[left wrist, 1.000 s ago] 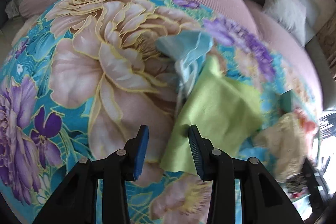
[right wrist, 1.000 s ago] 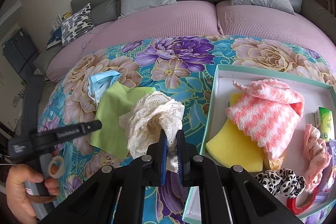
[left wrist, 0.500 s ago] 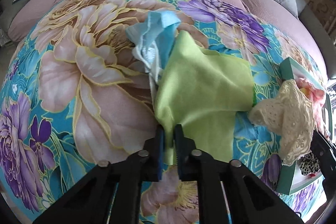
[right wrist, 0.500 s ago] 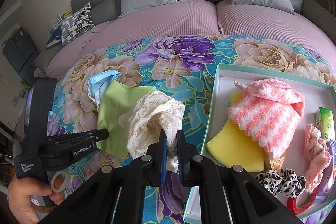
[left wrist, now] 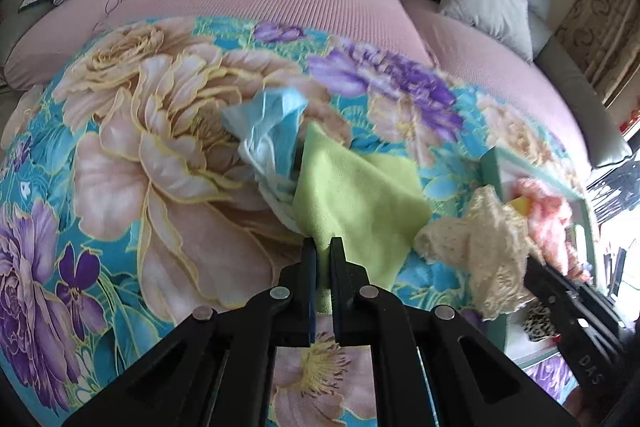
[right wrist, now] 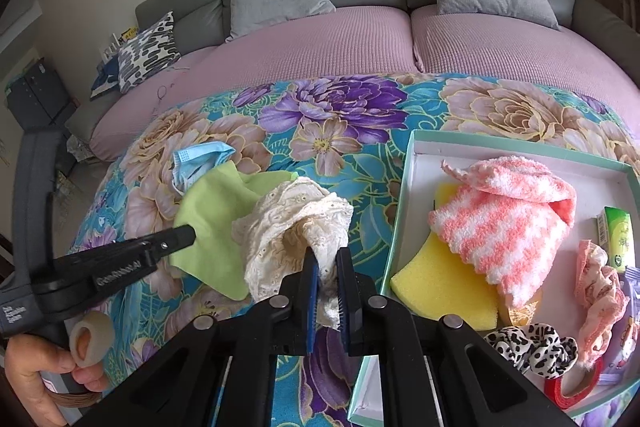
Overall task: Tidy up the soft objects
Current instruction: 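Lift the lime cloth with the left tool while the right lifts the lace cloth, then carry the lime cloth with the left tool while the right carries the lace cloth to the tray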
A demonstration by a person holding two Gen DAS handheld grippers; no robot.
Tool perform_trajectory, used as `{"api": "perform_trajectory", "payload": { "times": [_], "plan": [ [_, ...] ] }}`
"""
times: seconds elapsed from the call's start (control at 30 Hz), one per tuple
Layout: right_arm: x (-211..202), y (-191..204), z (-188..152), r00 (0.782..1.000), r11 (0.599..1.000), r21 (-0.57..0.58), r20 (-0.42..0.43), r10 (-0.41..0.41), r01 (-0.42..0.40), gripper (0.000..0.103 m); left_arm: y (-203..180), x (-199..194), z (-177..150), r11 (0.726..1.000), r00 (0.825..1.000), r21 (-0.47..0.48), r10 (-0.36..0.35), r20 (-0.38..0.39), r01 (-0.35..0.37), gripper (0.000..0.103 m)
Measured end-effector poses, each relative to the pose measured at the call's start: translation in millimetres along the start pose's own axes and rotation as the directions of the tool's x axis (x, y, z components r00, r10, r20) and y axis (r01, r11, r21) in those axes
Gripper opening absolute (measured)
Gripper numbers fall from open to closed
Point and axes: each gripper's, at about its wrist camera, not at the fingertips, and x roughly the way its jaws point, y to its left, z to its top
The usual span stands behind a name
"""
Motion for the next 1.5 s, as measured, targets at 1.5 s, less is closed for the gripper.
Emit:
{"api": "perform_trajectory", "payload": {
  "times": [1.5],
  "plan": [
    [-38.1, -32.1, 7.3, 0.996, 0.996, 0.092, 0.089, 0.003, -0.011, 0.009, 27.0, -26.6, -7.6, 0.984, 0.986, -0.078, 0.164, 0.016, -0.163, 0.006]
  ]
}}
